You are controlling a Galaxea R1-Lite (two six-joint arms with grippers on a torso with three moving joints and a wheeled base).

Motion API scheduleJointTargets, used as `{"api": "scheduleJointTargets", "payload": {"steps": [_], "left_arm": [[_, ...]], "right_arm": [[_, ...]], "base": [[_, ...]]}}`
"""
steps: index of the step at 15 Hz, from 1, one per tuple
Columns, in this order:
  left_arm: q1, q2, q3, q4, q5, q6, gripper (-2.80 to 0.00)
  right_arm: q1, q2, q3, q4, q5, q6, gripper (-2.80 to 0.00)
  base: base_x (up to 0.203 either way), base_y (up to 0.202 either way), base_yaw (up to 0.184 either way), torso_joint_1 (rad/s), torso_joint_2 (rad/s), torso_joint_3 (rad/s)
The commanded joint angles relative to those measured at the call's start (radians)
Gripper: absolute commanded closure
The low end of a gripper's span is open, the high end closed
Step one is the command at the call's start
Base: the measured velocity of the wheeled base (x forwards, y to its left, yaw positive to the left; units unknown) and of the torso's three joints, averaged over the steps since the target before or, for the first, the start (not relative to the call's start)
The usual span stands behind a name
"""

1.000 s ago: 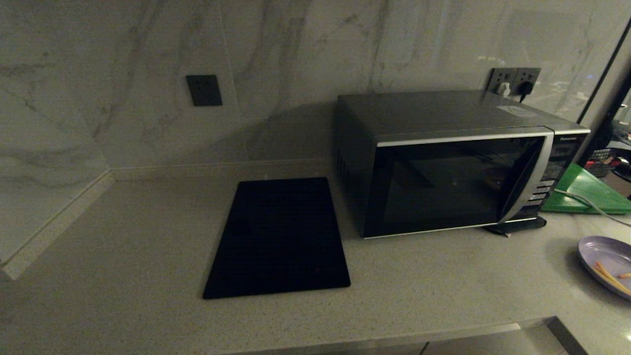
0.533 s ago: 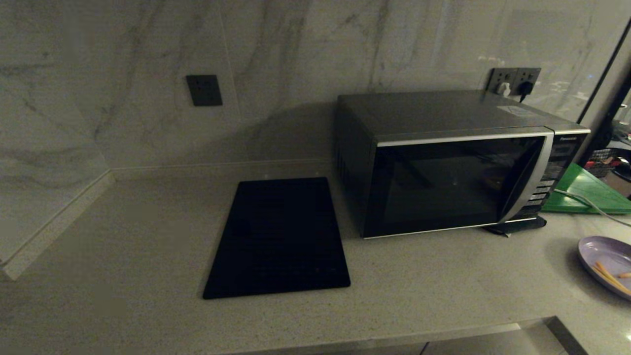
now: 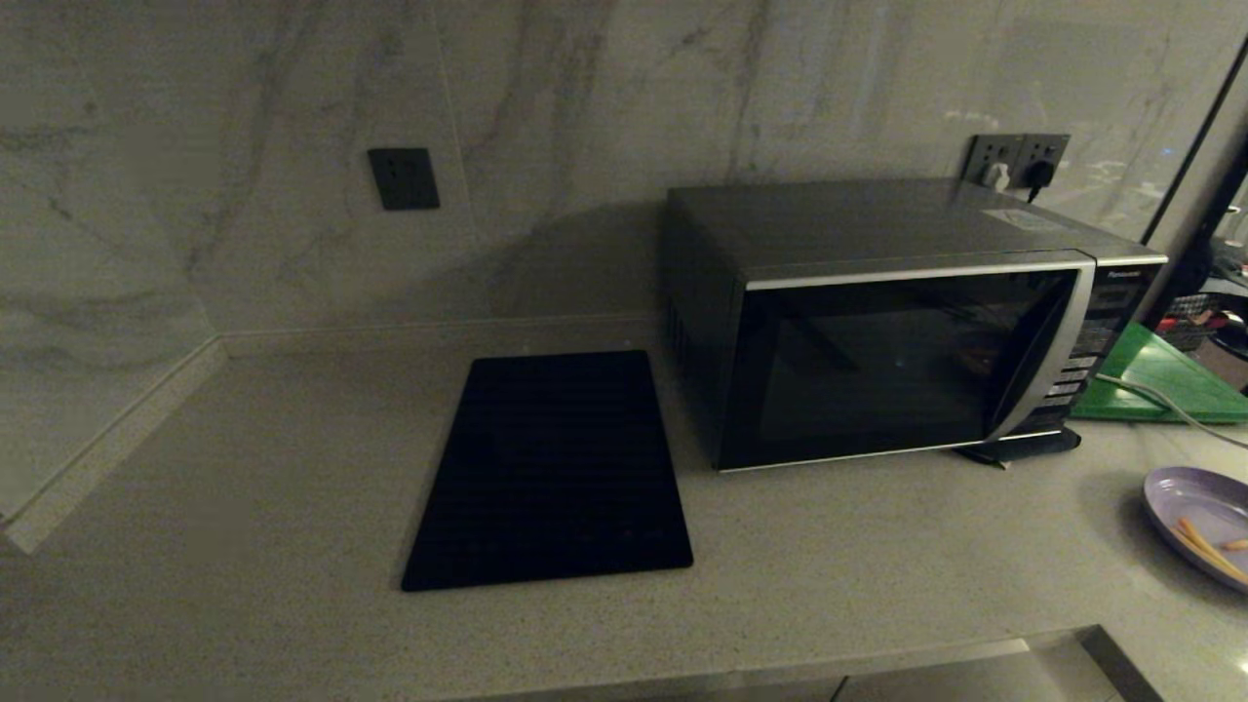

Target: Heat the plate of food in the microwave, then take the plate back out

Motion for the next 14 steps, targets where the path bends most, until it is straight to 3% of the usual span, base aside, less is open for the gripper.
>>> {"api": "scheduleJointTargets", "payload": {"steps": [1,14], "left_arm": [[0.000,0.002,0.000,0.000,0.001,-0.001,0.00],[0.000,0.002,0.000,0.000,0.001,-0.001,0.00]], "right_arm": [[0.000,0.001,0.002,-0.001,-0.001,-0.001,0.00],[0.000,0.001,0.002,-0.003,-0.006,0.025,0.00]], "base": [[0.000,0.000,0.000,0.000,0.00,0.000],[0.000,0.000,0.000,0.000,0.00,0.000]]}}
